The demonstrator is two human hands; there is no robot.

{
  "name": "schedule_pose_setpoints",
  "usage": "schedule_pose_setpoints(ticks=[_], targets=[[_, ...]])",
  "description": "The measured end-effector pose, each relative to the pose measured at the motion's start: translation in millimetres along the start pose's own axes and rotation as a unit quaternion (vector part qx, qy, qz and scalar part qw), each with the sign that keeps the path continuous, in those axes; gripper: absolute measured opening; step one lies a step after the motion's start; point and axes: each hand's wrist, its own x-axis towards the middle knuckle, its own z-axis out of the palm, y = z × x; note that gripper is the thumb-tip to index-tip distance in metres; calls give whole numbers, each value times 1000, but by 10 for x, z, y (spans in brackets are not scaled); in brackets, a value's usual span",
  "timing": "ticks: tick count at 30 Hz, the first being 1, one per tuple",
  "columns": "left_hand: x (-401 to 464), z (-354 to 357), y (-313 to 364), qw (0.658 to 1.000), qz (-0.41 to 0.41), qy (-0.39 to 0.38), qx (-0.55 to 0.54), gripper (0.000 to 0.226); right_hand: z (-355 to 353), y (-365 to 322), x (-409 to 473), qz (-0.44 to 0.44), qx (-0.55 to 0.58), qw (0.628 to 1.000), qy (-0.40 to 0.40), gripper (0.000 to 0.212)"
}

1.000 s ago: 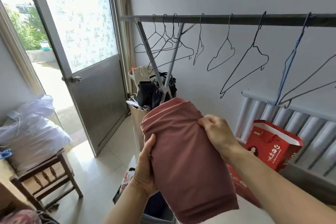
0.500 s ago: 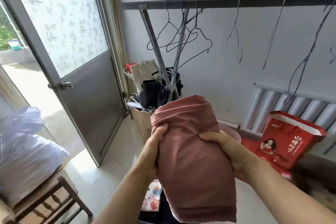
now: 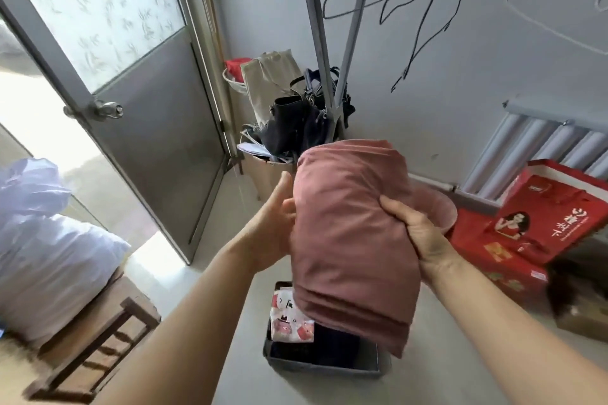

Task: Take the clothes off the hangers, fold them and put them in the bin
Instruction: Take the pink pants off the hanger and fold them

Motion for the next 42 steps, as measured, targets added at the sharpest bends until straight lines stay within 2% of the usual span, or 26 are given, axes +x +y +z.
schedule_pose_setpoints(ticks=[2,3,7,10,14,16,17,19,22,26,33,38,42], targets=[[73,-74,-121,999,8,-30,41,66,24,33,232,1,2,1000,29,36],[140,-108,-164,998,26,-30,42,62,37,55,347,4,1,999,34,36],[485,-272,-249,993,99,41,57,87,93,135,693,26,-12,1000,13,35],[749,-436,-312,983,128,91,98,96,63,267,995,37,-20,999,-1,30],[1083,-652,-615,975,135,110,136,101,-108,574,1433,65,-26,998,6,20],[1211,-739,-841,973,131,133,134,104,-239,798,1633,89,-17,996,17,35],[1325,-810,-1024,973,131,145,126,100,-338,966,1782,103,-14,994,20,44],[1500,-921,-1374,971,141,150,122,82,-537,1259,2011,121,-9,992,30,48],[1775,-1098,-1953,981,123,138,64,56,-907,1686,2312,141,1,989,38,43],[2125,-1230,-2624,988,65,140,-8,45,-1391,2170,2614,153,-6,986,63,32],[2709,-1456,-3673,989,-17,142,-34,67,-2222,3018,3156,204,-20,970,130,47],[3064,-1561,-4250,987,-63,141,-46,73,-2688,3502,3498,226,-30,961,154,25],[3349,-1591,-4625,986,-74,146,-10,76,-3041,3811,3705,232,-31,956,177,20]])
